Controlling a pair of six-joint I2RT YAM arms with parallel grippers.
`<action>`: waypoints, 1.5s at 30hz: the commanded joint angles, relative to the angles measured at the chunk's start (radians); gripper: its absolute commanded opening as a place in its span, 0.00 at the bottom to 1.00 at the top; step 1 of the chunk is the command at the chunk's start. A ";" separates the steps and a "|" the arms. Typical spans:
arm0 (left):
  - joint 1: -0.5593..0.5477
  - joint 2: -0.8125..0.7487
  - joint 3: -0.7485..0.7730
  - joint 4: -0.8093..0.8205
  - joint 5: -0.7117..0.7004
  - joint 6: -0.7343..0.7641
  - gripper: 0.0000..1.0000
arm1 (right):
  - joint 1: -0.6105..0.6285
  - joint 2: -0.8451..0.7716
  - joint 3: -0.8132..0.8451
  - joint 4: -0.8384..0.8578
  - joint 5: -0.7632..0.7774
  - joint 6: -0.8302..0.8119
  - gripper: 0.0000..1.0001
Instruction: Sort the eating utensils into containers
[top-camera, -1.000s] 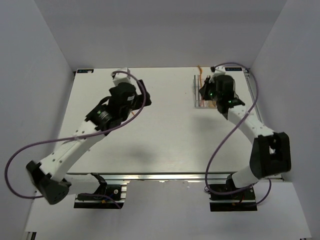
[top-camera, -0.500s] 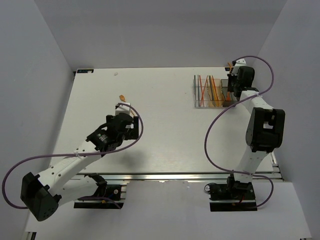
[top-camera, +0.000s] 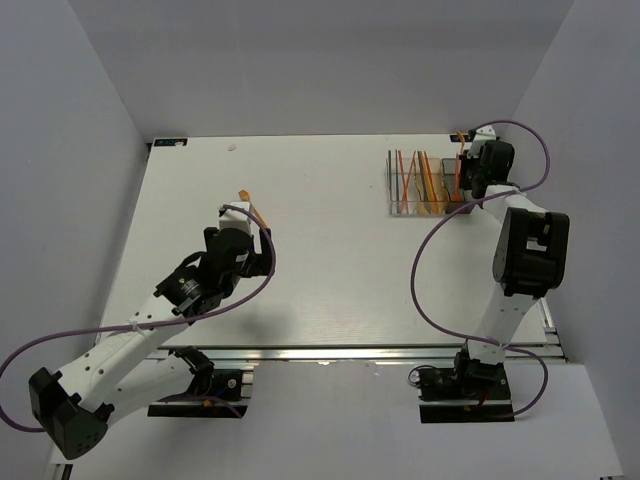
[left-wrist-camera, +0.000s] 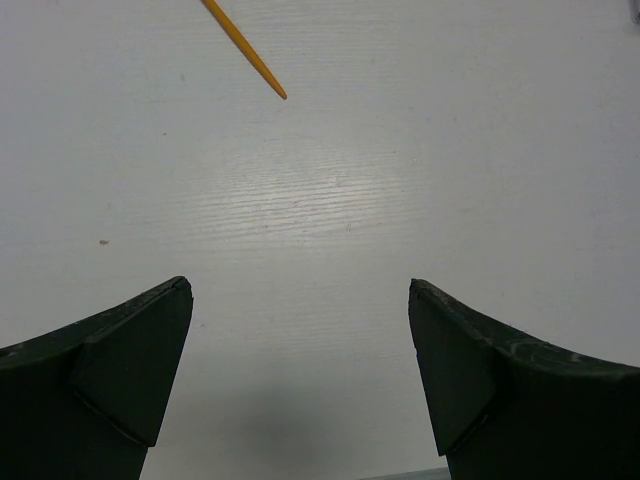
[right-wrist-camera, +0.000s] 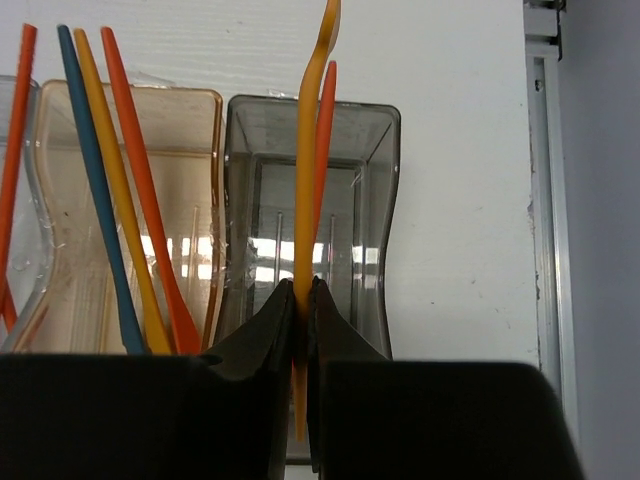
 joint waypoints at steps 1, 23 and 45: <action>0.003 -0.007 -0.009 0.006 0.002 0.006 0.98 | -0.012 0.021 0.007 0.062 -0.022 -0.007 0.00; 0.001 0.011 -0.009 0.008 -0.002 0.005 0.98 | -0.012 0.072 0.037 0.085 0.014 -0.007 0.43; 0.100 0.363 0.266 -0.001 -0.032 -0.266 0.98 | -0.003 -0.280 0.124 -0.200 0.096 0.407 0.89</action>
